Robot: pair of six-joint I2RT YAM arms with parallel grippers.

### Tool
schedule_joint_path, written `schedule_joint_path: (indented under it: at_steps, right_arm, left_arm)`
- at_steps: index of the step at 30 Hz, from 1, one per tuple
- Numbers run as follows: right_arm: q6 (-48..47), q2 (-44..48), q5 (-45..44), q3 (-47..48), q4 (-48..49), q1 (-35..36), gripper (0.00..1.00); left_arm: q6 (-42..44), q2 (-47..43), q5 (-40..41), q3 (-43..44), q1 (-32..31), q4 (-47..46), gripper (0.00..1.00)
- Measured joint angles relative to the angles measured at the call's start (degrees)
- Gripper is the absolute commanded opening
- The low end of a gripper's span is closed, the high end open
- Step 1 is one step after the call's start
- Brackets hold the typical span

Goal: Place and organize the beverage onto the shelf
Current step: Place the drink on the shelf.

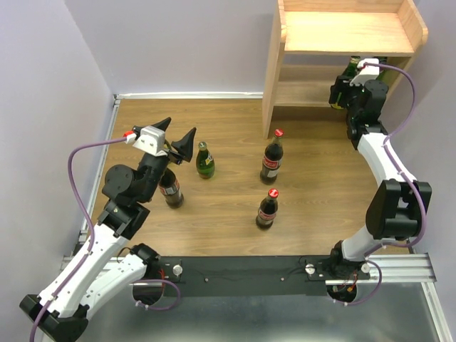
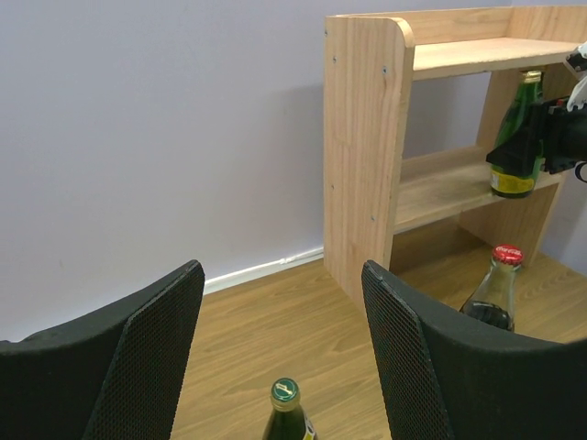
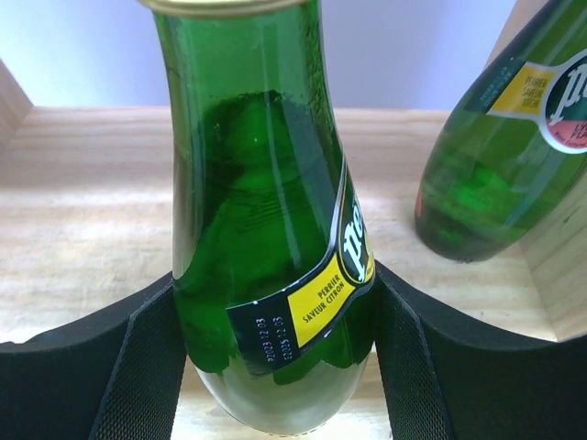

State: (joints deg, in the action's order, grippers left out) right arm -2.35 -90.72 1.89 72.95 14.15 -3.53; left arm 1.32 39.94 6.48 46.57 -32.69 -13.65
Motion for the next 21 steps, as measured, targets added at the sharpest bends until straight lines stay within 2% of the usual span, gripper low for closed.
schedule_joint_path:
  at_steps: [21]
  right_arm:
    - [0.9,-5.2,0.0,2.5,5.0,-1.7,0.01]
  left_arm:
    - [0.0,1.3,0.4,0.0,0.0,0.0,0.77]
